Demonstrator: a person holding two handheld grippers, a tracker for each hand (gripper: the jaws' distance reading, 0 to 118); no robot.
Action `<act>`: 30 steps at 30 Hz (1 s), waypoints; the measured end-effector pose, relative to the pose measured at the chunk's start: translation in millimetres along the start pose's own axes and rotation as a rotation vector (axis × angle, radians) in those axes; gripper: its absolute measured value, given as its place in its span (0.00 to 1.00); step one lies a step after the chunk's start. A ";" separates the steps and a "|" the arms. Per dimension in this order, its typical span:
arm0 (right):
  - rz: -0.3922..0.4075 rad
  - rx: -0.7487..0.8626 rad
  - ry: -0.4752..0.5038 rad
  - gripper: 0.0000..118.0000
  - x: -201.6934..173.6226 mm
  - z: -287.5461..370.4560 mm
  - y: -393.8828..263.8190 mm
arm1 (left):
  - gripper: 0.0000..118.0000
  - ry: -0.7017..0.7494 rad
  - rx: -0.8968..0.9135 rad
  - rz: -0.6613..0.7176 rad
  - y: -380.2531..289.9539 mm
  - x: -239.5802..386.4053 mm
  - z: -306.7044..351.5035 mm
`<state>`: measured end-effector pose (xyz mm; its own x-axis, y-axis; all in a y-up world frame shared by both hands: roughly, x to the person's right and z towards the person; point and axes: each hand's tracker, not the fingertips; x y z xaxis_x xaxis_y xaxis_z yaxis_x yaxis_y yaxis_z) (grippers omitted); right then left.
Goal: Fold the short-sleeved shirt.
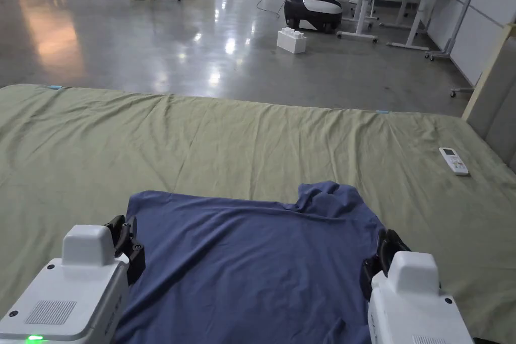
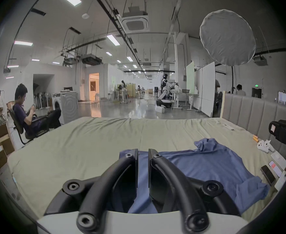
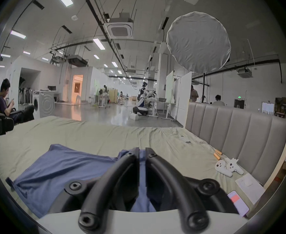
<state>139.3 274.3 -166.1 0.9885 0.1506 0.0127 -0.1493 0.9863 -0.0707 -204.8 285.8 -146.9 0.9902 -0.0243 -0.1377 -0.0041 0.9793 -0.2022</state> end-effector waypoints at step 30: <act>0.034 -0.137 0.078 0.00 -21.9 -12.1 -23.0 | 0.44 0.043 -0.740 0.237 -87.9 -137.3 -23.2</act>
<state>121.4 247.5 -176.8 0.9825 0.1728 -0.0696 -0.1836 0.9613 -0.2052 -343.7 198.3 -132.7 0.9450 0.1465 -0.2923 -0.3221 0.5707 -0.7554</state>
